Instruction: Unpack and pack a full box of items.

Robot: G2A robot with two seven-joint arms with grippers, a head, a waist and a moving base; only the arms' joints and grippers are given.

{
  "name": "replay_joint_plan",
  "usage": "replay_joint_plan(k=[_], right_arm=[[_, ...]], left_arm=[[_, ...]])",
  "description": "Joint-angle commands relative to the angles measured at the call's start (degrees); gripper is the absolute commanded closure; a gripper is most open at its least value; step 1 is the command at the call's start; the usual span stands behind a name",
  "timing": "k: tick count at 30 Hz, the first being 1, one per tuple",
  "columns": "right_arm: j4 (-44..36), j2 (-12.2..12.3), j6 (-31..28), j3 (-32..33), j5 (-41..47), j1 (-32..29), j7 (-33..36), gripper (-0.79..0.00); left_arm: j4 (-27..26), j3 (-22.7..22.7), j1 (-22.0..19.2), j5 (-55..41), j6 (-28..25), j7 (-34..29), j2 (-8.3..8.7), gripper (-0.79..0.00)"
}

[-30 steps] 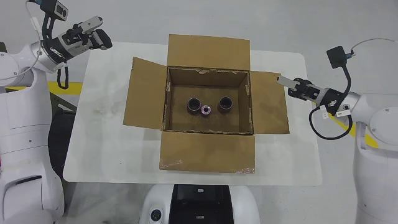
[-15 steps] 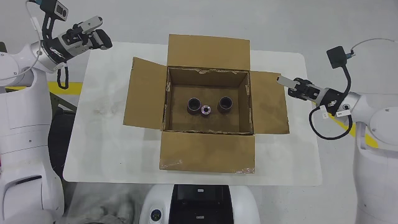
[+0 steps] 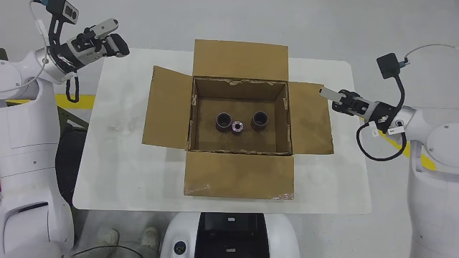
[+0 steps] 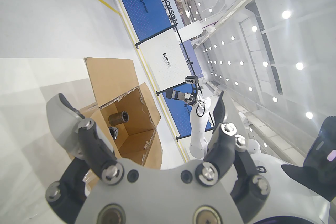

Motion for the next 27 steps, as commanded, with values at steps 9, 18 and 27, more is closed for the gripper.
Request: replay_joint_plan(k=[9,18,27], right_arm=[[4.45,0.2,1.68,0.43,5.11,-0.07,0.52,-0.785],[13.5,1.24,0.23,1.88,7.88,0.66,1.1,-0.785],[19.98,2.26,-2.85,1.58,8.13,1.12,1.73,-0.785]], left_arm=[[0.0,0.0,0.0,0.0,0.0,0.0,0.0,-0.785],[0.0,0.0,0.0,0.0,0.0,0.0,0.0,-0.785],[0.0,0.0,0.0,0.0,0.0,0.0,0.0,-0.785]])
